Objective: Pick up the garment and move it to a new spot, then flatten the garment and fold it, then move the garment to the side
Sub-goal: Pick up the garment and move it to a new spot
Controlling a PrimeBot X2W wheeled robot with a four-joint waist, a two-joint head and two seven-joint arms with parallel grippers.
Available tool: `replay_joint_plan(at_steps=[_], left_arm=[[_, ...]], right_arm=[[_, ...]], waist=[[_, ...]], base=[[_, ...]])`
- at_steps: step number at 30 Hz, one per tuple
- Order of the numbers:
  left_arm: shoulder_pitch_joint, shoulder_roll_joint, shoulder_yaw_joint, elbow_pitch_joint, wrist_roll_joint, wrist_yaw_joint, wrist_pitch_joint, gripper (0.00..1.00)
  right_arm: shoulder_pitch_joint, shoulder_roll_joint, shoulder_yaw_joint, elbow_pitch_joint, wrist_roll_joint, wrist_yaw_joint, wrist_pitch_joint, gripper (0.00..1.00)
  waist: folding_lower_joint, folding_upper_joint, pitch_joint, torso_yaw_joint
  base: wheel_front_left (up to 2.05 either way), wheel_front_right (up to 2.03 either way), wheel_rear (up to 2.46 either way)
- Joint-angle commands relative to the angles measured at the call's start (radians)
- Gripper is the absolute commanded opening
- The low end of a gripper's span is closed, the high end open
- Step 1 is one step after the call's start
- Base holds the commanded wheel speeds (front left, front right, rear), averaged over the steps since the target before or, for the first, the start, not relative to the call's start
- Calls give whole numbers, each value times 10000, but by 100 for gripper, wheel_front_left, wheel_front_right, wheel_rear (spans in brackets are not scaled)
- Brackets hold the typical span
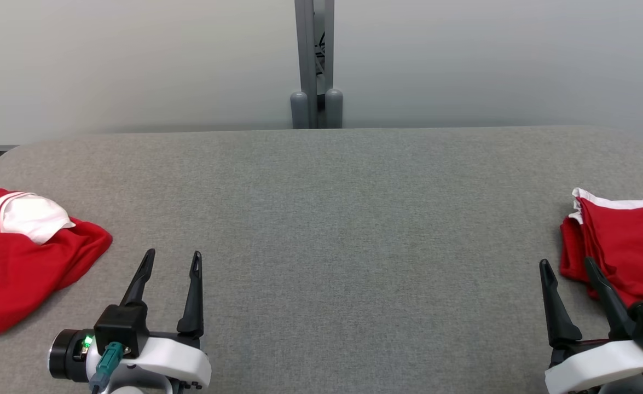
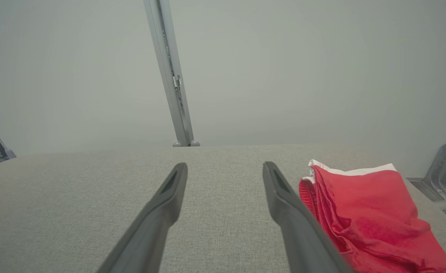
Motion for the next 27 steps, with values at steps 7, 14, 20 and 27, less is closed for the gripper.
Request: replay_joint_plan(at_steps=[7, 14, 20, 27], left_arm=[[-454, -109, -127, 161, -196, 31, -30, 100], [-689, -247, -62, 415, -361, 128, -179, 100], [-666, -234, 56, 510, -412, 185, -265, 100], [-362, -114, 306, 417, -498, 337, -292, 100]], right_arm=[[123, -26, 10, -129, -101, -1, 61, 100], [61, -29, 93, -331, -168, -1, 201, 100], [19, -29, 148, -382, -145, -1, 267, 100], [-131, -32, 606, -193, -34, -1, 222, 100]], waist=[[0, 0, 2, 700], [0, 0, 16, 2283], [0, 0, -20, 3624], [0, 0, -161, 4675]], base=[[0, 0, 0], [0, 0, 0], [0, 0, 0], [0, 0, 0]])
